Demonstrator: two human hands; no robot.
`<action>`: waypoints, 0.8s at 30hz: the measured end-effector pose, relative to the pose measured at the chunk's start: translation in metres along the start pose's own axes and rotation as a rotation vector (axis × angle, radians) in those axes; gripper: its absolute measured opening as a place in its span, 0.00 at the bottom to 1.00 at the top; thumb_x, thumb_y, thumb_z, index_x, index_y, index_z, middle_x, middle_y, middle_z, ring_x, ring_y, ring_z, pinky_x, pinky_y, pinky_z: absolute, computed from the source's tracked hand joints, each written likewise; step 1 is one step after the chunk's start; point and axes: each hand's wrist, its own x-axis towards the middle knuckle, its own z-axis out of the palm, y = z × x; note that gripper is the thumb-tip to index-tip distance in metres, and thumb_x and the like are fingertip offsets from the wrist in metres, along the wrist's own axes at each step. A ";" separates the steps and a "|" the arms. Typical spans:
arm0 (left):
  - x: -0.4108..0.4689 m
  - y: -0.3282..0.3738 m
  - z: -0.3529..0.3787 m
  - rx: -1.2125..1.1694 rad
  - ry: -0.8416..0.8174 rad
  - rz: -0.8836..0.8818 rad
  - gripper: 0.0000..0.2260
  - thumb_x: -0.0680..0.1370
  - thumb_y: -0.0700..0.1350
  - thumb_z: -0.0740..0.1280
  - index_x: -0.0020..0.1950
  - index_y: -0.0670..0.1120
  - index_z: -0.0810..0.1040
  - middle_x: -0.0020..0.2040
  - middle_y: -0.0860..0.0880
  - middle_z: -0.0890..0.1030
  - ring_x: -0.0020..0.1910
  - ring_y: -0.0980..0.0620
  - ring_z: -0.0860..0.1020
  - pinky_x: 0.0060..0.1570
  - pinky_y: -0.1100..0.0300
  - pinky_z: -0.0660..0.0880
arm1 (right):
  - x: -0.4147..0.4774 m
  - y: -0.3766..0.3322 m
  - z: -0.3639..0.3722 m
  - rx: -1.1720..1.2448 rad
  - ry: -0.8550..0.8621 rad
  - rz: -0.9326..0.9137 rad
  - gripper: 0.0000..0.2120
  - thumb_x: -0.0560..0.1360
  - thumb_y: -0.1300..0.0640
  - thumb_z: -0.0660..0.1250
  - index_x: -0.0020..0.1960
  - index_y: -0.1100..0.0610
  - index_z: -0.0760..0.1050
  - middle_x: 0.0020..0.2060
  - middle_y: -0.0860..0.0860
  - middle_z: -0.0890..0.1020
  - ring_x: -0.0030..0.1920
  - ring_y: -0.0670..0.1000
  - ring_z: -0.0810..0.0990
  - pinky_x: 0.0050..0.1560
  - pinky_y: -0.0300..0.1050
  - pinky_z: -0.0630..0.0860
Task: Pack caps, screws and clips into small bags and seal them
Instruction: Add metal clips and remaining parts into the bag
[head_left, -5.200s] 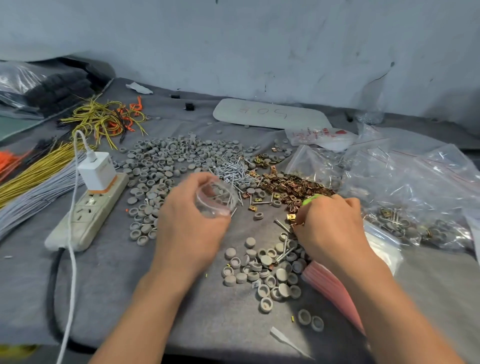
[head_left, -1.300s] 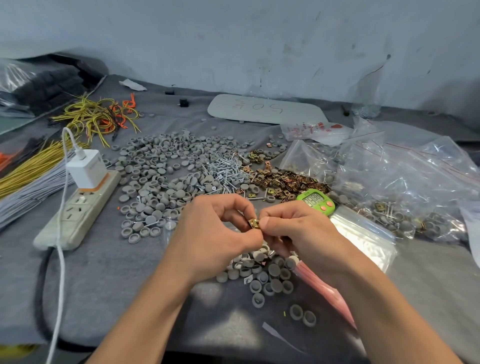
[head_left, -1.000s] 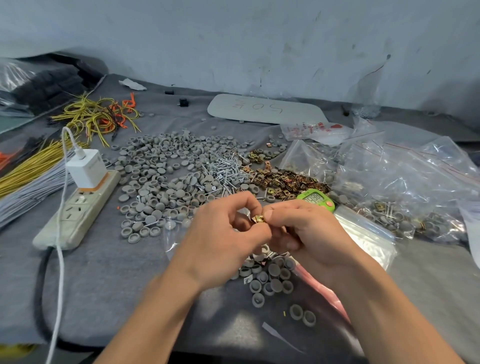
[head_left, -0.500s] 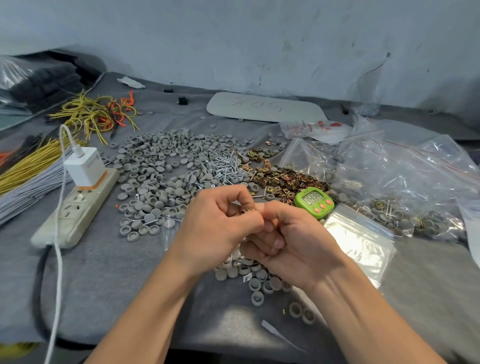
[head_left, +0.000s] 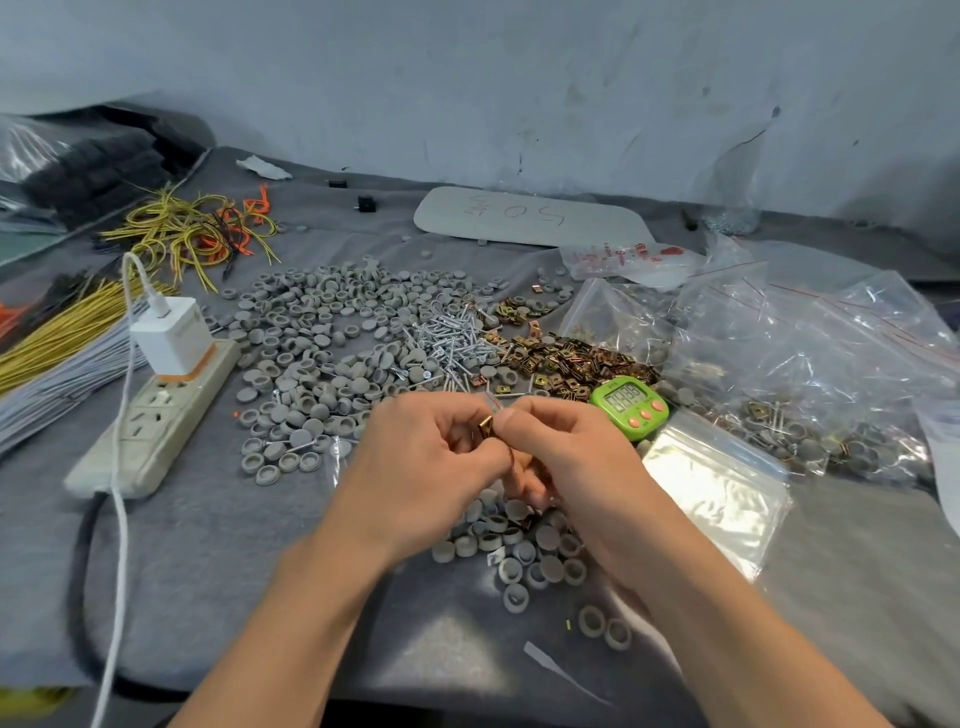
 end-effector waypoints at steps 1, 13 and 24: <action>0.000 -0.001 0.000 0.056 -0.004 -0.003 0.06 0.69 0.51 0.68 0.35 0.58 0.84 0.24 0.55 0.73 0.24 0.58 0.68 0.25 0.65 0.64 | 0.000 0.001 -0.001 -0.082 0.027 -0.043 0.13 0.79 0.52 0.70 0.38 0.57 0.81 0.27 0.54 0.78 0.27 0.49 0.71 0.33 0.42 0.69; -0.001 0.003 0.005 0.037 -0.018 -0.015 0.08 0.72 0.56 0.75 0.47 0.61 0.77 0.36 0.61 0.83 0.30 0.62 0.79 0.36 0.58 0.73 | 0.003 0.000 -0.012 0.083 0.048 0.025 0.15 0.76 0.64 0.70 0.32 0.56 0.79 0.26 0.56 0.71 0.26 0.49 0.66 0.28 0.35 0.64; 0.000 0.007 0.021 0.018 0.117 -0.032 0.12 0.73 0.55 0.76 0.42 0.55 0.73 0.34 0.56 0.82 0.34 0.56 0.80 0.33 0.59 0.73 | 0.005 -0.003 -0.007 0.181 0.172 -0.033 0.16 0.74 0.71 0.68 0.31 0.58 0.77 0.26 0.53 0.70 0.26 0.47 0.63 0.30 0.39 0.60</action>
